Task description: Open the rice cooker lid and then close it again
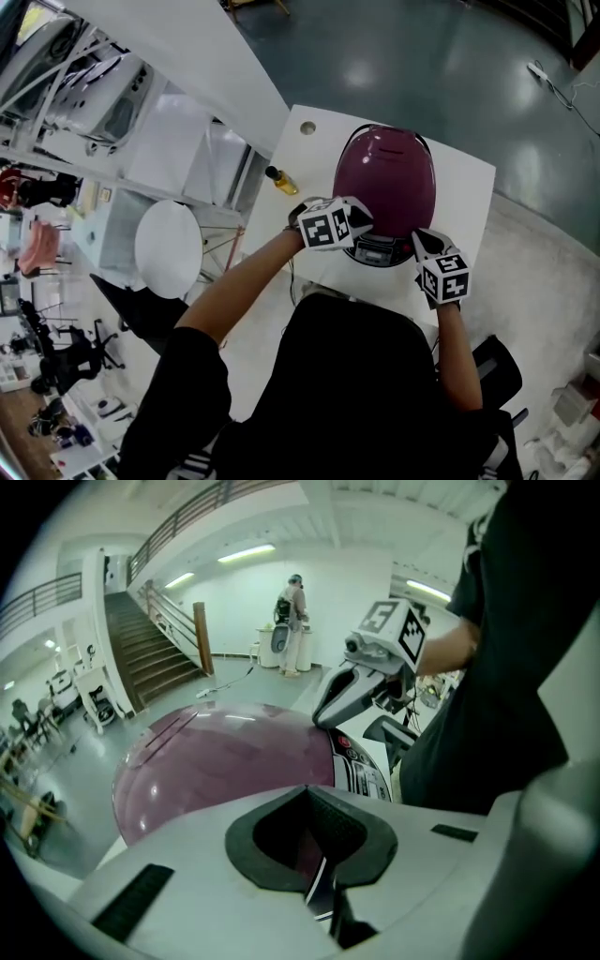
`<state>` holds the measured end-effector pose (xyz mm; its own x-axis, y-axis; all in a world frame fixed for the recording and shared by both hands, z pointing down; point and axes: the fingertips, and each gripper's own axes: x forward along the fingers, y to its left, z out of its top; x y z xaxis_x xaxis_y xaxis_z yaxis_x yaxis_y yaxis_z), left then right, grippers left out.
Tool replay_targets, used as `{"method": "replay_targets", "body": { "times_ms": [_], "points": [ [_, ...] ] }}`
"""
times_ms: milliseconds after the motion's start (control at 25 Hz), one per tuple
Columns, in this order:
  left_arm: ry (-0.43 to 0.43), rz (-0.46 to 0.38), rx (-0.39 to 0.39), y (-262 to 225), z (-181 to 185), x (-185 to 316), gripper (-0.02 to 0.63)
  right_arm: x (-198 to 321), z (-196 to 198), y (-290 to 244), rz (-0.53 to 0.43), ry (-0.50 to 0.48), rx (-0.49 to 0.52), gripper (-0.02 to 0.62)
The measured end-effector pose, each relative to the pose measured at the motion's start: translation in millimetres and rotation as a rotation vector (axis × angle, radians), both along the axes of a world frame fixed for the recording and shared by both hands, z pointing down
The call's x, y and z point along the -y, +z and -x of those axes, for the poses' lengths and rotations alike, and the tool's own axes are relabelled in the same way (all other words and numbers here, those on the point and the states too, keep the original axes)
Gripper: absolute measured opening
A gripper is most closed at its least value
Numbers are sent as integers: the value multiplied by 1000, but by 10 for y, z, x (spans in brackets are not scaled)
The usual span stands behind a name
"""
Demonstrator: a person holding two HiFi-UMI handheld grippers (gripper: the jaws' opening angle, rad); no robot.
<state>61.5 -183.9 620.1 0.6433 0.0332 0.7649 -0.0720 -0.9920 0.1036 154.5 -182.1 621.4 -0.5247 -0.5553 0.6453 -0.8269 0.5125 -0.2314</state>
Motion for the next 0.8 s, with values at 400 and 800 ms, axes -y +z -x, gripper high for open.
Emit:
{"method": "replay_targets", "body": {
  "times_ms": [400, 800],
  "points": [
    [-347, 23, -218, -336, 175, -106, 3, -179, 21, -435, -126, 43, 110, 0],
    [-723, 43, -474, -638, 617, -692, 3, -668, -155, -626, -168, 35, 146, 0]
  ]
}}
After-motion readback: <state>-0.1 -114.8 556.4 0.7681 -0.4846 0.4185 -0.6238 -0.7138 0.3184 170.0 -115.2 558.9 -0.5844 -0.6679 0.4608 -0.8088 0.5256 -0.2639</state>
